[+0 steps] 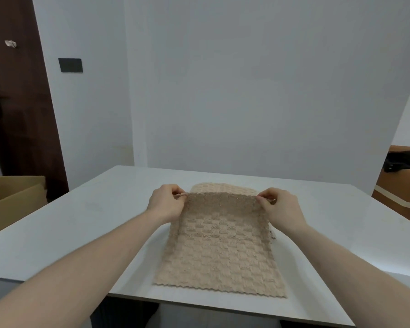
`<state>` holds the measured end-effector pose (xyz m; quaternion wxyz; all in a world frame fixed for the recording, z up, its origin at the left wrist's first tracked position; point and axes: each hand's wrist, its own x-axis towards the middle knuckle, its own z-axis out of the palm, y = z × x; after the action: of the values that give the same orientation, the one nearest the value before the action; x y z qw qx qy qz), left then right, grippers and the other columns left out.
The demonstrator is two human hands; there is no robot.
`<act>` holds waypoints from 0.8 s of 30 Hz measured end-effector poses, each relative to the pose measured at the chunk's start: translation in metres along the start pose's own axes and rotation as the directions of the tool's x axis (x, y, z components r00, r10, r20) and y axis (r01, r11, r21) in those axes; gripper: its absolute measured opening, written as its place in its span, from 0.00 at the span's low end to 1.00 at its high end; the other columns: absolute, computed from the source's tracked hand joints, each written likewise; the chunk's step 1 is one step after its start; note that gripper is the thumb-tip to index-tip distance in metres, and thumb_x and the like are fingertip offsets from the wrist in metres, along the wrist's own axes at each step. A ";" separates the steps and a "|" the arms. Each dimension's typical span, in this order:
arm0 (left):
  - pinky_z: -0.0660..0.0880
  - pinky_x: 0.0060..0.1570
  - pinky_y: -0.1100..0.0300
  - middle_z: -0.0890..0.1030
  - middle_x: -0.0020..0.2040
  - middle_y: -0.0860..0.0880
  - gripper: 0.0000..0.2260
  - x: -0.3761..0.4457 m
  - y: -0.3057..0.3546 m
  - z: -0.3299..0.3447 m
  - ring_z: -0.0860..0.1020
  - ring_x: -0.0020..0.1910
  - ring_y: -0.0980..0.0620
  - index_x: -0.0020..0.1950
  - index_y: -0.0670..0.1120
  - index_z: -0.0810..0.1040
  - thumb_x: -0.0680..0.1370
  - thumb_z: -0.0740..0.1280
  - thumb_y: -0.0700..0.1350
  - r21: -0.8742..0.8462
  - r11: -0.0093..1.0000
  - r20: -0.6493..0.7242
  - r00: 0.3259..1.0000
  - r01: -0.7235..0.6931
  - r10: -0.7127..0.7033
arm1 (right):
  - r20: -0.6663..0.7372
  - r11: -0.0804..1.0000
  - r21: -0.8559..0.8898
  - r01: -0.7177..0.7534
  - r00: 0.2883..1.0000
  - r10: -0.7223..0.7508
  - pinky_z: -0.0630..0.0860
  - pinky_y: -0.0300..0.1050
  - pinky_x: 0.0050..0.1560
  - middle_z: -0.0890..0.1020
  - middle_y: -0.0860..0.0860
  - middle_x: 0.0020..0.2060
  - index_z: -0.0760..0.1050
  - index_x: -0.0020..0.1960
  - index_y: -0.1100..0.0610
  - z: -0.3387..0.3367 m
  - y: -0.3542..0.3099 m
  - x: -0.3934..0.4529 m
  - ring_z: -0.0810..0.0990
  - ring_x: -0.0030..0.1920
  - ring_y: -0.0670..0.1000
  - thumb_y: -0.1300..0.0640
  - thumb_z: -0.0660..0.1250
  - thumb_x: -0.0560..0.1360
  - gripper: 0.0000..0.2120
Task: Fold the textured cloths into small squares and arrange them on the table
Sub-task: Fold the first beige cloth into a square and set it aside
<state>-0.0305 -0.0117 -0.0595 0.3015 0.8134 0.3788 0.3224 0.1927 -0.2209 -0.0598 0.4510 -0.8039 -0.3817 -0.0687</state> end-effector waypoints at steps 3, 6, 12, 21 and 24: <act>0.73 0.47 0.62 0.84 0.46 0.57 0.05 -0.019 -0.005 -0.011 0.81 0.49 0.55 0.47 0.53 0.83 0.80 0.68 0.46 0.004 0.999 -0.001 0.999 -0.049 0.049 | 0.025 0.999 -0.007 0.042 0.999 -0.042 0.77 0.40 0.47 0.85 0.41 0.40 0.84 0.44 0.48 -0.010 -0.003 -0.020 0.82 0.46 0.41 0.53 0.72 0.78 0.05; 0.73 0.45 0.66 0.84 0.45 0.58 0.05 -0.043 -0.007 -0.023 0.81 0.47 0.59 0.46 0.53 0.83 0.80 0.68 0.45 0.004 0.994 -0.005 0.994 -0.107 0.107 | 0.062 0.997 -0.001 0.082 0.995 -0.082 0.74 0.34 0.44 0.85 0.41 0.39 0.84 0.43 0.48 -0.022 -0.006 -0.044 0.82 0.45 0.39 0.54 0.72 0.78 0.05; 0.78 0.61 0.59 0.85 0.46 0.62 0.04 -0.095 -0.030 -0.034 0.82 0.52 0.61 0.49 0.55 0.85 0.79 0.71 0.47 0.021 0.973 0.052 0.972 -0.230 0.229 | 0.155 0.990 -0.048 0.136 0.980 -0.127 0.77 0.35 0.49 0.85 0.38 0.39 0.83 0.42 0.46 -0.040 -0.004 -0.095 0.82 0.45 0.36 0.53 0.72 0.77 0.05; 0.77 0.61 0.58 0.84 0.48 0.63 0.03 -0.147 -0.053 -0.031 0.80 0.52 0.64 0.48 0.57 0.84 0.77 0.72 0.49 0.084 0.962 0.134 0.959 -0.261 0.248 | 0.259 0.984 -0.101 0.147 0.959 -0.116 0.82 0.42 0.48 0.84 0.33 0.40 0.83 0.41 0.45 -0.037 0.017 -0.154 0.83 0.46 0.37 0.53 0.72 0.75 0.05; 0.76 0.60 0.58 0.83 0.50 0.62 0.02 -0.155 -0.052 -0.032 0.79 0.53 0.63 0.45 0.60 0.82 0.76 0.70 0.51 0.171 0.946 0.216 0.948 -0.274 0.236 | 0.287 0.981 -0.129 0.142 0.953 -0.100 0.80 0.44 0.51 0.84 0.33 0.41 0.82 0.41 0.43 -0.034 0.028 -0.163 0.82 0.44 0.38 0.49 0.72 0.74 0.03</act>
<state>-0.1550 -0.1018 -0.1242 0.2096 0.9090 0.2693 0.2392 0.1058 -0.3460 -0.1333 0.3265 -0.8118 -0.4840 -0.0101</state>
